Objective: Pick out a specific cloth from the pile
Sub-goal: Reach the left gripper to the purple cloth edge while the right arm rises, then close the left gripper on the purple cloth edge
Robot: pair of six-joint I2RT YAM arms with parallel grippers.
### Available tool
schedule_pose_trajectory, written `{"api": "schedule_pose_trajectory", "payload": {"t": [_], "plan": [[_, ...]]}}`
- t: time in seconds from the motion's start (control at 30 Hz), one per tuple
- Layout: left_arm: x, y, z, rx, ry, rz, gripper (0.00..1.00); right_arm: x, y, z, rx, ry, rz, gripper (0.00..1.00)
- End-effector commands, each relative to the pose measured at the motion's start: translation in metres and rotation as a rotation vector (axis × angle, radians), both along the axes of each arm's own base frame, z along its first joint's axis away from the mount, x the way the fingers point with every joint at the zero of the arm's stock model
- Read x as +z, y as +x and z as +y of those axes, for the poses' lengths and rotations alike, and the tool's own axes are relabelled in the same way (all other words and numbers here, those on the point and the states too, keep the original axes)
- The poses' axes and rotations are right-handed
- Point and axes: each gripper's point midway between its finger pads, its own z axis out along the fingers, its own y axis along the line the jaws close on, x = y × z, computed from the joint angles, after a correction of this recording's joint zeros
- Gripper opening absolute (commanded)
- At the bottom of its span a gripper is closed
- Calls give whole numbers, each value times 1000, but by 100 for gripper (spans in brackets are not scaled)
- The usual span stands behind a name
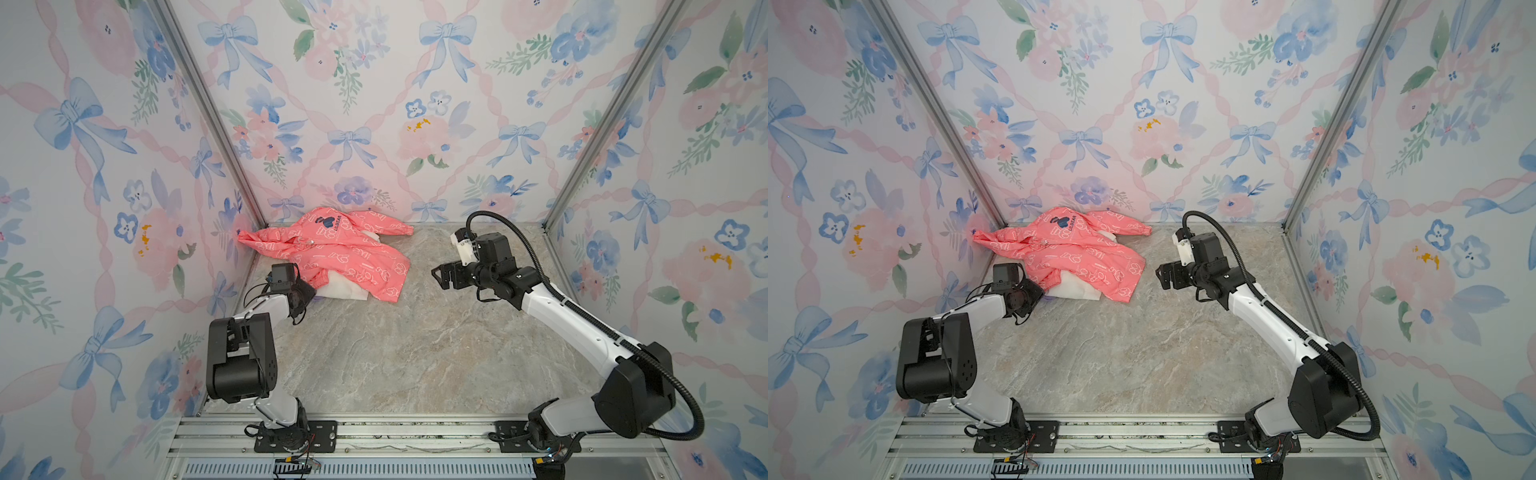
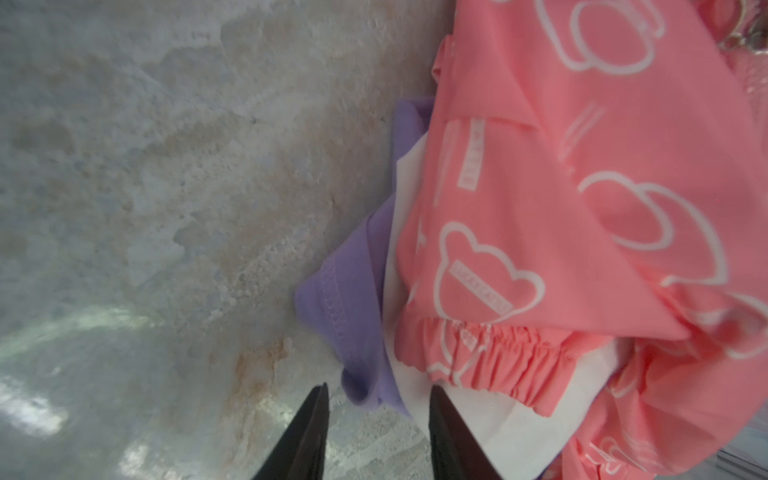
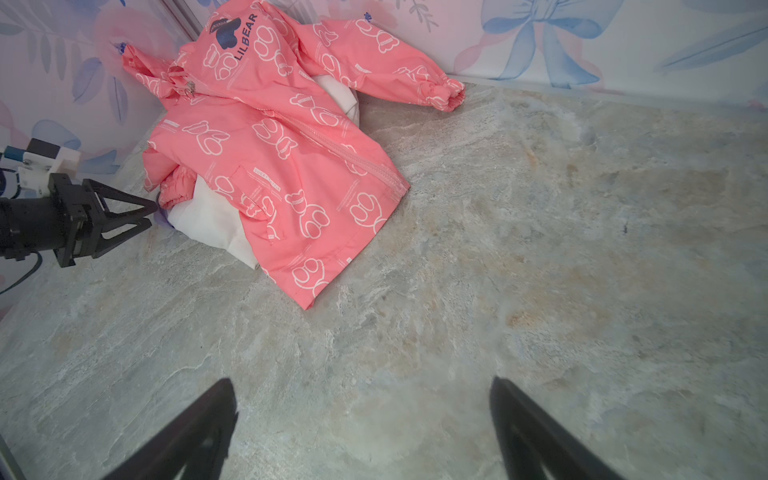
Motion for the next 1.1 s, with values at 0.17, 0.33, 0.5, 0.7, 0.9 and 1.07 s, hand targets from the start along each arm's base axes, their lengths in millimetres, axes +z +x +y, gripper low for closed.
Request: {"api": "schedule_pose_trajectory", "payload": {"t": [0.17, 0.33, 0.5, 0.7, 0.9, 1.07], "plan": [[-14, 2, 4, 20, -7, 47, 29, 8, 4, 6, 22, -17, -13, 97], [-19, 5, 6, 20, 2, 60, 25, 8, 5, 7, 24, -18, -12, 97], [-23, 8, 7, 14, 10, 67, 22, 9, 8, 8, 32, -23, -13, 97], [-22, 10, 8, 10, 18, 65, 9, 10, 9, 9, 27, -21, -16, 97], [-2, 18, 10, 7, 35, 14, 0, 10, 11, 9, 18, -18, -18, 97], [24, 24, 12, 12, 47, -52, 0, 12, 13, 12, 19, -18, -23, 97]]}}
